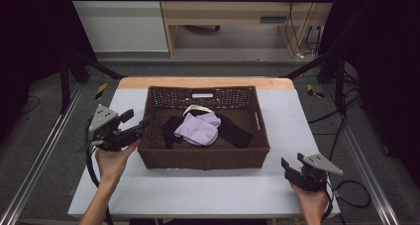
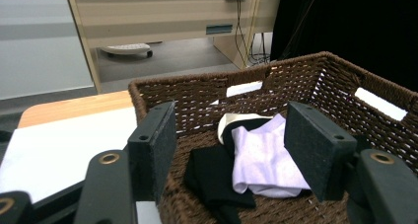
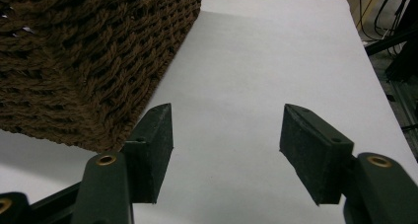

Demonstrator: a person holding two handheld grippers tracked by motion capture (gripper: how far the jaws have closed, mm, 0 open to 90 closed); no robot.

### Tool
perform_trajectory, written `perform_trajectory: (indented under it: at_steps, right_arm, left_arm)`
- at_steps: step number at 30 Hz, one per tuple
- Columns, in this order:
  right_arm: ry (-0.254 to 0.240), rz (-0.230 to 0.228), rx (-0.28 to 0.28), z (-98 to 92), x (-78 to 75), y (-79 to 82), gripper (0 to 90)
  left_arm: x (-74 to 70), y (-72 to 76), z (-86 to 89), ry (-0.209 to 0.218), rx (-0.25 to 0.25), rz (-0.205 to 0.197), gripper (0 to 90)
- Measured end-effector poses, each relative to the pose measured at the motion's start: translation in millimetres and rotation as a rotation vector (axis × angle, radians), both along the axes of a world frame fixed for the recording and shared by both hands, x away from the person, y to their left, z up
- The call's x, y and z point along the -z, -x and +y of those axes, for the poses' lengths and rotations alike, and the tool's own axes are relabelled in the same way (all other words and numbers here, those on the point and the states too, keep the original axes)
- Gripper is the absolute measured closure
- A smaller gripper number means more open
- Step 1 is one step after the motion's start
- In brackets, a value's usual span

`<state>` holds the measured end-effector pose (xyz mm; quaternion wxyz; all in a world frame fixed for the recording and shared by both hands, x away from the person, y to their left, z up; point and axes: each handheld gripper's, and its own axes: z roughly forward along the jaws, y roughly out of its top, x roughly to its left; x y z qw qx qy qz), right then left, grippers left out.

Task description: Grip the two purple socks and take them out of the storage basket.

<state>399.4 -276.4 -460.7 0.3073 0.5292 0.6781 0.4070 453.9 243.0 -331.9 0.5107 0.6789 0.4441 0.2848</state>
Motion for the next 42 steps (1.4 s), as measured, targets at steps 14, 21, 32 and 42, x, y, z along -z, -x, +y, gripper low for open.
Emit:
perform_trajectory:
  at_steps: [14,21,32,42]
  right_arm:
    - [0.000,-0.005,-0.001,-1.1,0.3,-1.9,36.9]
    - [0.001,-0.010,0.002,-1.8,0.0,-2.3,36.8]
    - [0.007,-0.011,0.004,-2.2,0.3,-3.3,36.2]
    - [0.010,-0.012,0.004,-2.7,0.4,-3.5,35.4]
  left_arm:
    - [-9.2,-33.7,-23.2,-0.026,0.003,-0.021,39.8]
    - [-3.7,-53.2,-37.1,-0.065,0.019,-0.018,40.2]
    - [8.2,-78.2,-58.4,-0.093,0.029,0.007,40.7]
    - [20.9,-98.3,-80.4,-0.139,0.046,0.040,43.3]
